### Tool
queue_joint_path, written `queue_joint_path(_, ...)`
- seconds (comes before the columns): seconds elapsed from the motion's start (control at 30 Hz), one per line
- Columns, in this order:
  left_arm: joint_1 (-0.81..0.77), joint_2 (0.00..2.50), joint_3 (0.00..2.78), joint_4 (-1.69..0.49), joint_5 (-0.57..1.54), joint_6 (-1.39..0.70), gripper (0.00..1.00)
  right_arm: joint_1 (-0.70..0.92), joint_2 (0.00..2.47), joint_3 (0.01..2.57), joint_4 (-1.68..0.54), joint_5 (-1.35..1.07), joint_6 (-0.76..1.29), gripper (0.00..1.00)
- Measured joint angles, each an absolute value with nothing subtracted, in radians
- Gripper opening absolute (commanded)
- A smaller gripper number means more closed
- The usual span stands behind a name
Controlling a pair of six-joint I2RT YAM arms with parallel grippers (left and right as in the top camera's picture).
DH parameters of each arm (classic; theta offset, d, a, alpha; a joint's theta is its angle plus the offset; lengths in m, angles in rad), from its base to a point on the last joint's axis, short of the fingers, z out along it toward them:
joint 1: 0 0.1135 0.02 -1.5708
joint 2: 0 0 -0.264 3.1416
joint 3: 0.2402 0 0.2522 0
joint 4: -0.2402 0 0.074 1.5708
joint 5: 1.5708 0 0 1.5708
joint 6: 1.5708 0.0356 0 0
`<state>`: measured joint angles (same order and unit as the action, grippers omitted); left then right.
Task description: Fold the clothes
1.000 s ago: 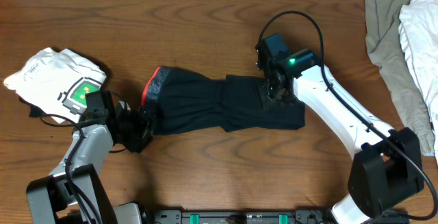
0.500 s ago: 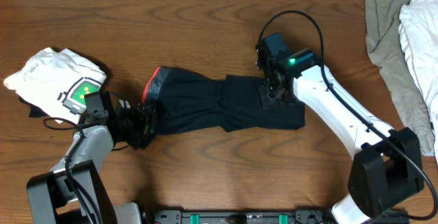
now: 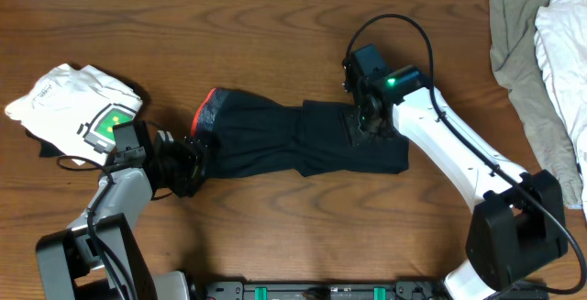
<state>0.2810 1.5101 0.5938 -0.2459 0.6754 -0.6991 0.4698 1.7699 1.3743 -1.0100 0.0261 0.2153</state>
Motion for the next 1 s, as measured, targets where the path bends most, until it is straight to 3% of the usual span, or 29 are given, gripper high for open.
queue_joint_path(0.23,0.281,1.509,0.594,-0.236,0.665,-0.699,0.73,0.470,1.770,1.374,-1.010,0.026,0.215,0.62)
queue_joint_path(0.3,0.281,1.509,0.594,-0.225,0.654,-0.699,0.59,0.470,1.770,1.374,-1.012,0.027,0.215,0.61)
queue_joint_path(0.43,0.282,1.512,0.592,-0.190,0.612,-0.692,0.07,0.470,1.770,1.373,-1.031,0.026,0.215,0.57)
queue_joint_path(0.73,0.291,1.511,0.590,-0.161,0.533,-0.631,0.06,0.454,1.769,1.373,-1.085,0.026,0.231,0.55)
queue_joint_path(1.0,0.402,1.415,0.660,-0.229,0.488,-0.547,0.06,0.241,1.658,1.372,-1.155,0.001,0.255,0.59)
